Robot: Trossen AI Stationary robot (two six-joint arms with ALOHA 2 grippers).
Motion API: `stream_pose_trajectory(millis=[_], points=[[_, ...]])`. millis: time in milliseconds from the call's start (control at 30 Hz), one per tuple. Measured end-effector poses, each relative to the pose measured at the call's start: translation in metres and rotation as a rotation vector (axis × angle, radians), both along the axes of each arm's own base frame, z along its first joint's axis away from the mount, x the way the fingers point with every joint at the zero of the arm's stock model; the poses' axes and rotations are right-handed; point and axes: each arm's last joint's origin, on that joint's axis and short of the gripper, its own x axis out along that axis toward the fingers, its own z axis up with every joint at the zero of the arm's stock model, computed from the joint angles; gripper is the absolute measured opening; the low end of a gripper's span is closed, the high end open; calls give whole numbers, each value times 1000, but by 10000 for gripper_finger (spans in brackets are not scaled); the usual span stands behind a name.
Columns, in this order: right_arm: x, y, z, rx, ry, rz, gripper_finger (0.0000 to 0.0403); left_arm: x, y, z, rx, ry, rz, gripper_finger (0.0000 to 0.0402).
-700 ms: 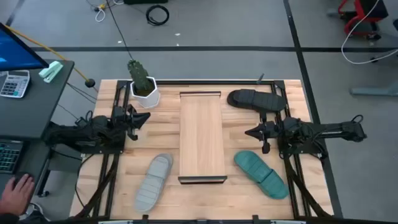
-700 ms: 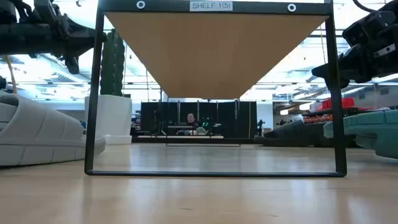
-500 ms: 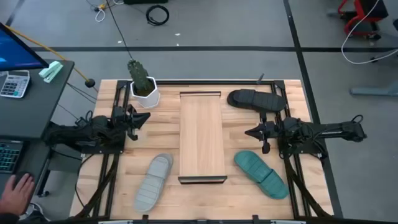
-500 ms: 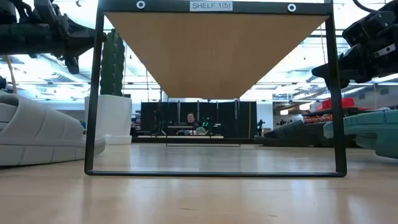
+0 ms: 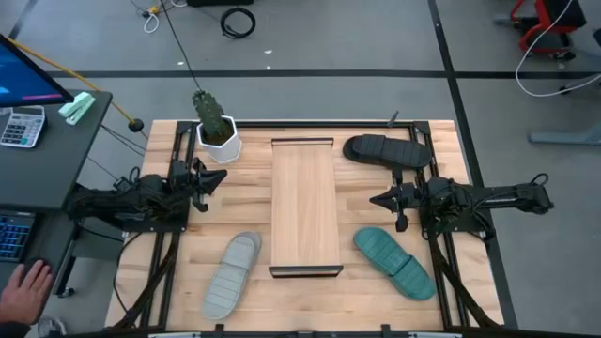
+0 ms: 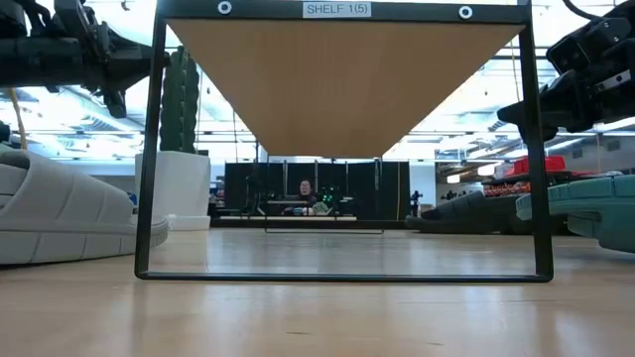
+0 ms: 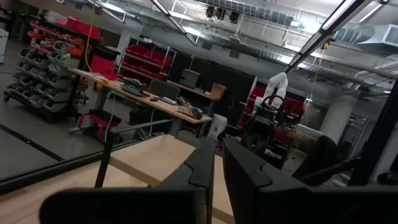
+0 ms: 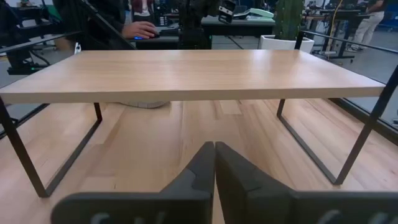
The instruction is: Pick and place slippers onto the shelf
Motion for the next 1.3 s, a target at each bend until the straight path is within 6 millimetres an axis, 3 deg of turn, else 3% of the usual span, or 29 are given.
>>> stream_pose_trajectory(millis=[1300], points=[[0,0,0,0,-1,0,20,0,0,0,0,0,0,39]])
